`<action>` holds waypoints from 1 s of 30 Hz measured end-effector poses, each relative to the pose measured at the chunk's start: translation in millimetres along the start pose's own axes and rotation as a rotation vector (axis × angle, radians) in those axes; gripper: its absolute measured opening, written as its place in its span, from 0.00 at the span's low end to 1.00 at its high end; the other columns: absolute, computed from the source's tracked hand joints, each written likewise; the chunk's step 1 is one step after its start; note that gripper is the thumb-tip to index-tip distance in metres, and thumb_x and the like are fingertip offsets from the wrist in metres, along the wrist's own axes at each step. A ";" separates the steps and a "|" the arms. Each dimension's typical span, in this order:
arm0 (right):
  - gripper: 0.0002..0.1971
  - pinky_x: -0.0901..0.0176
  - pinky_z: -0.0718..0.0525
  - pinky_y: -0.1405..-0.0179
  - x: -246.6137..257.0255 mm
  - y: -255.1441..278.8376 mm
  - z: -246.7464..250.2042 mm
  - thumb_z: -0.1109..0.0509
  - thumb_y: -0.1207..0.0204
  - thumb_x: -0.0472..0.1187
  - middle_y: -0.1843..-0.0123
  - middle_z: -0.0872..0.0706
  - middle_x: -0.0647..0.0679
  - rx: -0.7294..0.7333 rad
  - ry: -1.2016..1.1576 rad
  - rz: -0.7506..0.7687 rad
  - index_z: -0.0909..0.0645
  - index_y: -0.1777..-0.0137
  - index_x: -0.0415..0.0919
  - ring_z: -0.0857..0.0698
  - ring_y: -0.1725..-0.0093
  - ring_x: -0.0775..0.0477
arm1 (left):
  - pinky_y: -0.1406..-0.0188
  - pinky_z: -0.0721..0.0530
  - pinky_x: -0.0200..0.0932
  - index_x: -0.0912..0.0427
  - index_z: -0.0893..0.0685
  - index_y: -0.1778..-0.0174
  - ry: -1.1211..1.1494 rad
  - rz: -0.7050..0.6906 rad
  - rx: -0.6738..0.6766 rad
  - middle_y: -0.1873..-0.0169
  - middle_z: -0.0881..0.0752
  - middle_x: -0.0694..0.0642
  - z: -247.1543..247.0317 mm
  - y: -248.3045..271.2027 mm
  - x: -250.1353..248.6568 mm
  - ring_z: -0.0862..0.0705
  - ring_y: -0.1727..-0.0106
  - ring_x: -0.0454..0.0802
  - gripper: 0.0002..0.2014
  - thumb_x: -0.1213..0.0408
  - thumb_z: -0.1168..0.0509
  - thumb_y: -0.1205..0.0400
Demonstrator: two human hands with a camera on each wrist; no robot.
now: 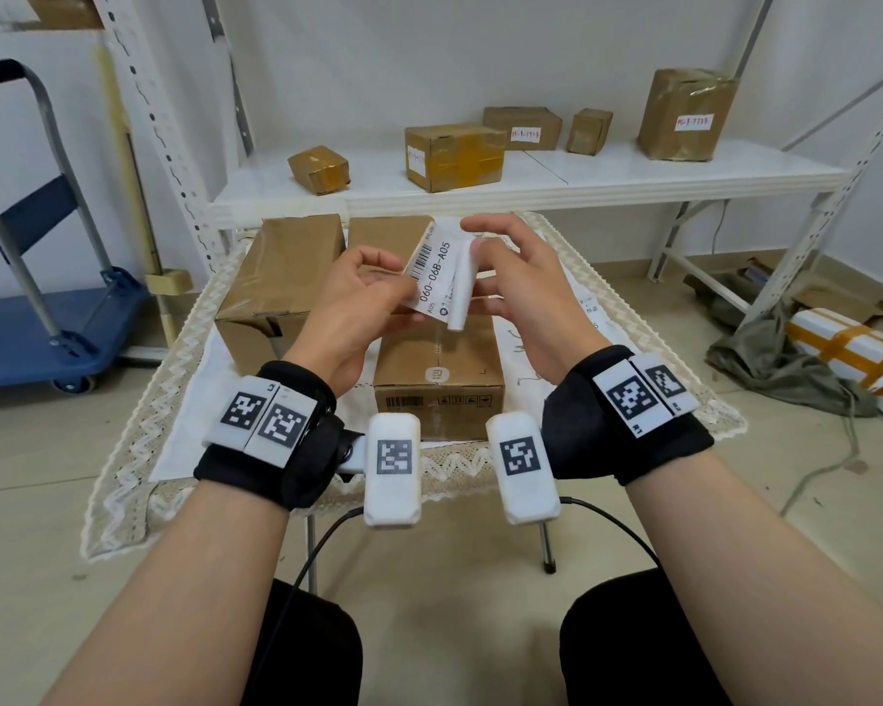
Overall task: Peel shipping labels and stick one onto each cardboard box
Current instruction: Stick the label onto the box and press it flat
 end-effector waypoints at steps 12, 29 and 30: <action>0.15 0.60 0.10 0.65 -1.7 1.6 -6.0 0.47 0.15 0.24 0.47 0.13 0.44 0.067 0.075 0.038 0.23 0.44 0.42 0.07 0.58 0.47 | 0.68 0.15 0.35 0.59 0.25 0.44 0.034 -0.039 -0.147 0.56 0.09 0.55 12.2 -1.1 -1.4 0.10 0.63 0.44 0.07 0.70 0.33 0.13; 0.15 0.62 0.14 0.63 -10.2 -3.4 -4.7 0.22 0.22 0.48 0.56 0.13 0.43 0.016 0.276 0.056 0.17 0.59 0.36 0.14 0.63 0.54 | 0.64 0.15 0.40 0.56 0.25 0.50 0.042 -0.037 -0.184 0.57 0.10 0.57 15.0 -0.6 -1.0 0.11 0.62 0.48 0.07 0.72 0.34 0.13; 0.14 0.62 0.15 0.63 -10.4 -3.5 -4.4 0.21 0.23 0.46 0.57 0.14 0.44 0.017 0.288 0.067 0.16 0.59 0.36 0.15 0.62 0.55 | 0.65 0.15 0.39 0.57 0.25 0.49 0.041 -0.037 -0.182 0.57 0.10 0.57 14.6 -0.5 -0.9 0.11 0.63 0.46 0.07 0.72 0.34 0.13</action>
Point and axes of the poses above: each hand's wrist, its own y-axis away from the middle knuckle, its own z-axis out of the back of the hand, x = y × z, the point moved 8 cm from there along -y, towards the middle knuckle
